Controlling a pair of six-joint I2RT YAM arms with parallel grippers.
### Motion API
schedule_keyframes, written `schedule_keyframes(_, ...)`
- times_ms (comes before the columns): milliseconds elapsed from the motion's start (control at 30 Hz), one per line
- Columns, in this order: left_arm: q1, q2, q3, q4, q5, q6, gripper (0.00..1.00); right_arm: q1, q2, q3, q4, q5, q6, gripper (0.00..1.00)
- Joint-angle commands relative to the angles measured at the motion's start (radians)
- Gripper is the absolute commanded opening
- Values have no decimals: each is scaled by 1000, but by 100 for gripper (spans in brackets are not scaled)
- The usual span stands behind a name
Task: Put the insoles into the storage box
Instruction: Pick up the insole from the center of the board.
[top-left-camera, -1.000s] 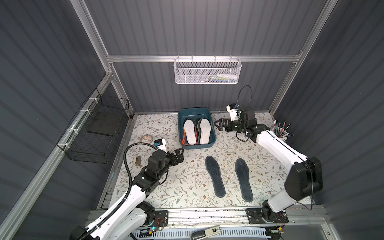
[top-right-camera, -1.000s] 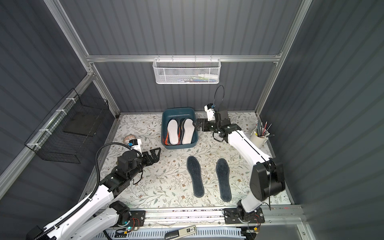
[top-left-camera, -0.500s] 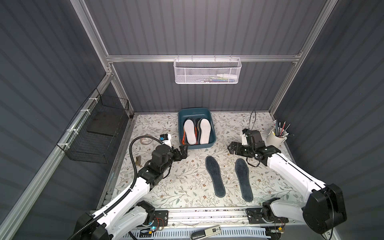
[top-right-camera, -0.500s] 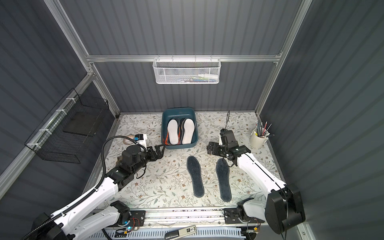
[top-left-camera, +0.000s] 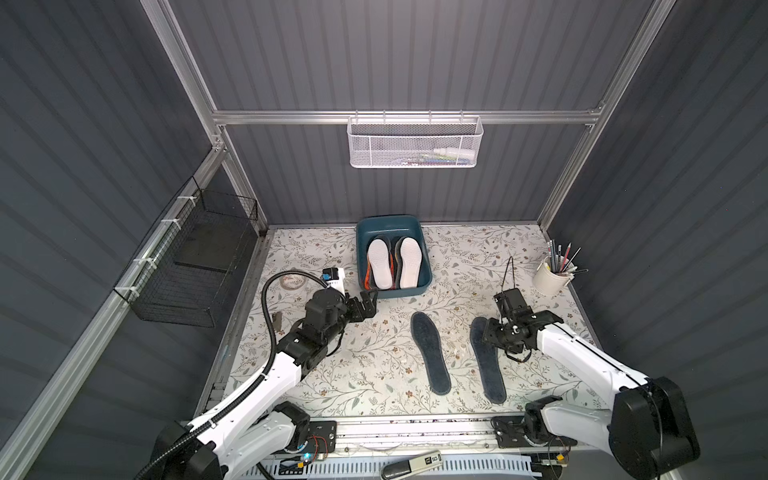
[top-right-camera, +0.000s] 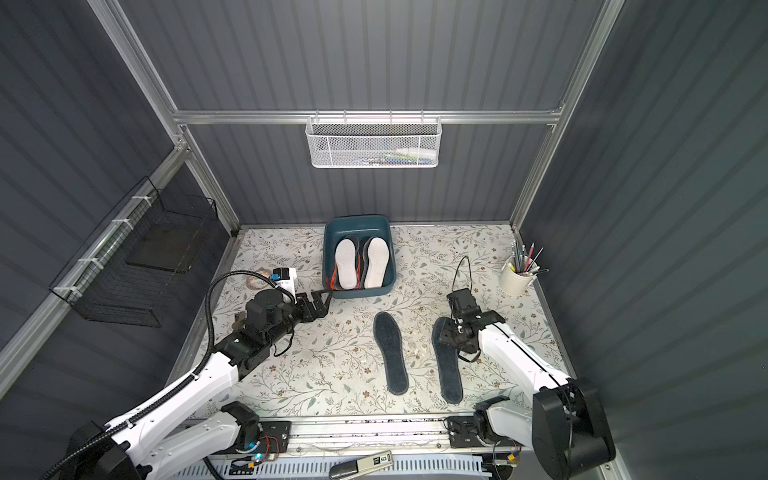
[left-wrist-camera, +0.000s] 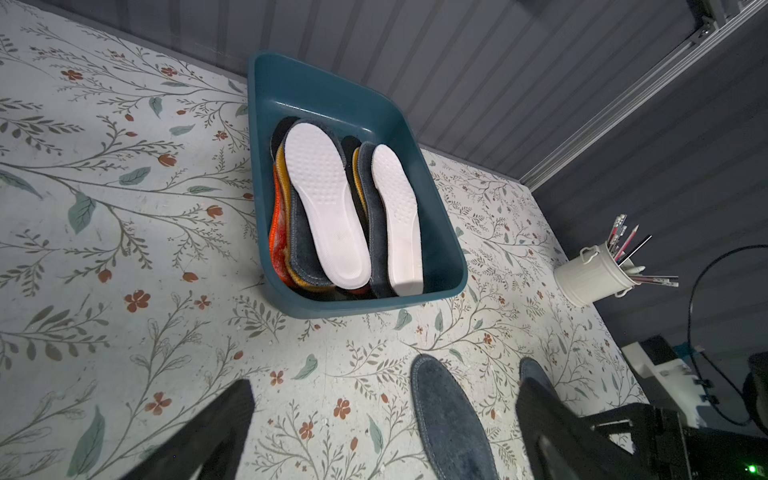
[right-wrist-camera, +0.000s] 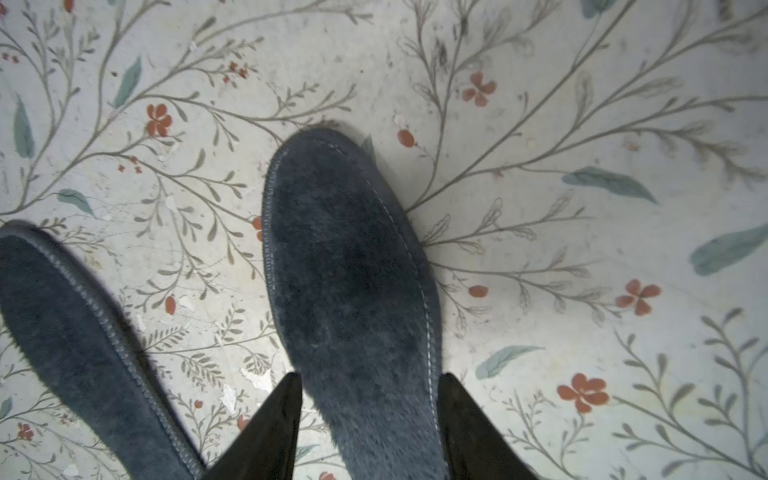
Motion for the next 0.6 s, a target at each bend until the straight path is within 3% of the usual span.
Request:
schedule_keyframes(0, 0, -3, 23, 19, 15, 12, 100, -13, 13, -35, 28, -5, 35, 51)
schedule_keyframes(367, 1, -3, 21, 16, 13, 3, 100, -40, 54, -100, 109, -63, 58, 47)
schedule_keyframes(567, 0, -5, 24, 13, 11, 2, 100, -42, 68, -110, 141, -92, 65, 35)
